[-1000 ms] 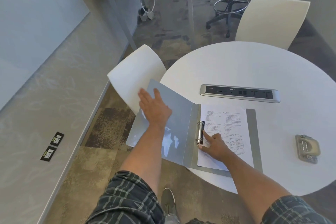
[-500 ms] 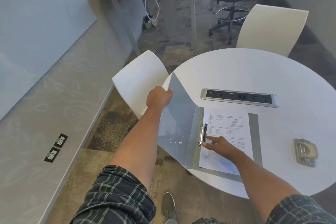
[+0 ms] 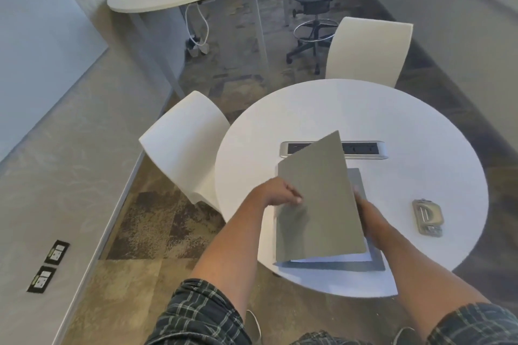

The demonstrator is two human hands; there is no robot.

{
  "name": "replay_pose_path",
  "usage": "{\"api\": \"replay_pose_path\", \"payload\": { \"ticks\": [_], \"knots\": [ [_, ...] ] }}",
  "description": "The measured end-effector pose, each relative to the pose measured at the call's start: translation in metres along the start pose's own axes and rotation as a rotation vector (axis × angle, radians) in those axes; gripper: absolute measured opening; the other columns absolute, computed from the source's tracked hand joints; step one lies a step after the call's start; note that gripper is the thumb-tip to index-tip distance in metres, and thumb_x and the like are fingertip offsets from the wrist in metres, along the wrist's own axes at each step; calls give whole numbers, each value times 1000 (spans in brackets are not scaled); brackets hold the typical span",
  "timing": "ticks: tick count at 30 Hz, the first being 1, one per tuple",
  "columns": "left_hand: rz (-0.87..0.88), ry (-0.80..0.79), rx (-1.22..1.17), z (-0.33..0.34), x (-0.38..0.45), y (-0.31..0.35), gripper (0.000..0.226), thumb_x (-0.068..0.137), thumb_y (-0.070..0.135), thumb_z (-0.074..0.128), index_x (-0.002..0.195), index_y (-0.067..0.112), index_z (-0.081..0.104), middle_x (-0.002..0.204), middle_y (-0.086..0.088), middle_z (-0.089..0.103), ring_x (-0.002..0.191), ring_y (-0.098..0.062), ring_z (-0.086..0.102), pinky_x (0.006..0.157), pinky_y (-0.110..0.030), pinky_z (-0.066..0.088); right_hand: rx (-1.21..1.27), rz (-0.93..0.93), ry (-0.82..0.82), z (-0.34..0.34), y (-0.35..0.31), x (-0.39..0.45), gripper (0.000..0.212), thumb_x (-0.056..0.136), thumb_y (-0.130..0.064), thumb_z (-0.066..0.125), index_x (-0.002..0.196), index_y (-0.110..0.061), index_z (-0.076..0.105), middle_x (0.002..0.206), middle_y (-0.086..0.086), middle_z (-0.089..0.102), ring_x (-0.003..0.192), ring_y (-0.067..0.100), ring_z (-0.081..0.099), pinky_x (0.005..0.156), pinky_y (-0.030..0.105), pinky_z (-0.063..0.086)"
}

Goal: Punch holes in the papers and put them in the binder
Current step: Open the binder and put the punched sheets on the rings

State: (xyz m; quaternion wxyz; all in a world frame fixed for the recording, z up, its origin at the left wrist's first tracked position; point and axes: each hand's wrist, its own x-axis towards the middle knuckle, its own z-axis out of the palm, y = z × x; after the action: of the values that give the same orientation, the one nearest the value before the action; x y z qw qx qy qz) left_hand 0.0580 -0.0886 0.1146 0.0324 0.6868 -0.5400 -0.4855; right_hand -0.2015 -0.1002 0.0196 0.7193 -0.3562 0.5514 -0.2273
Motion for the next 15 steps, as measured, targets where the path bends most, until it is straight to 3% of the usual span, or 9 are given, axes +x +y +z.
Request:
{"api": "replay_pose_path", "payload": {
  "ticks": [2, 4, 6, 8, 11, 15],
  "knots": [
    [11, -1, 107, 18, 7, -14, 42, 88, 11, 74, 130, 15, 71, 132, -8, 68, 113, -16, 60, 88, -20, 42, 135, 9, 26, -22, 0, -3, 79, 90, -79, 39, 106, -13, 79, 101, 11, 77, 90, 28, 73, 81, 40, 53],
    [-2, 39, 219, 34, 14, -29, 60, 83, 13, 78, 140, 24, 62, 146, -6, 57, 129, -24, 56, 100, -26, 43, 125, 13, 104, -38, 2, -6, 83, 86, -80, 48, 109, -5, 75, 95, 13, 72, 82, 29, 67, 69, 34, 47],
    [-7, 62, 271, 49, 19, -42, 83, 78, 19, 83, 152, 30, 47, 161, -4, 37, 144, -28, 42, 115, -34, 38, 39, 9, 197, -47, 5, -11, 67, 87, -67, 63, 112, -5, 73, 96, 14, 72, 80, 30, 65, 70, 35, 49],
    [-11, 74, 299, 63, 21, -51, 102, 75, 25, 86, 160, 34, 29, 171, -2, 13, 152, -27, 30, 120, -40, 34, -17, -26, 280, -51, 13, -12, 49, 90, -44, 73, 119, -5, 67, 95, 14, 72, 74, 29, 67, 70, 37, 53],
    [0, 114, 395, 80, 23, -56, 110, 80, 32, 83, 163, 36, 11, 172, 4, -6, 156, -20, 23, 118, -41, 38, -398, -70, 443, -50, 25, -13, 53, 86, -25, 77, 133, -12, 55, 95, 8, 70, 82, 25, 66, 75, 35, 51],
    [-6, 118, 505, 94, 26, -58, 102, 88, 42, 75, 162, 40, 6, 171, 8, -15, 158, -23, 6, 112, -49, 44, -977, -143, 449, -45, 39, -9, 60, 86, -25, 65, 144, -25, 49, 135, 8, 53, 115, 28, 59, 93, 41, 51]
  ]
}}
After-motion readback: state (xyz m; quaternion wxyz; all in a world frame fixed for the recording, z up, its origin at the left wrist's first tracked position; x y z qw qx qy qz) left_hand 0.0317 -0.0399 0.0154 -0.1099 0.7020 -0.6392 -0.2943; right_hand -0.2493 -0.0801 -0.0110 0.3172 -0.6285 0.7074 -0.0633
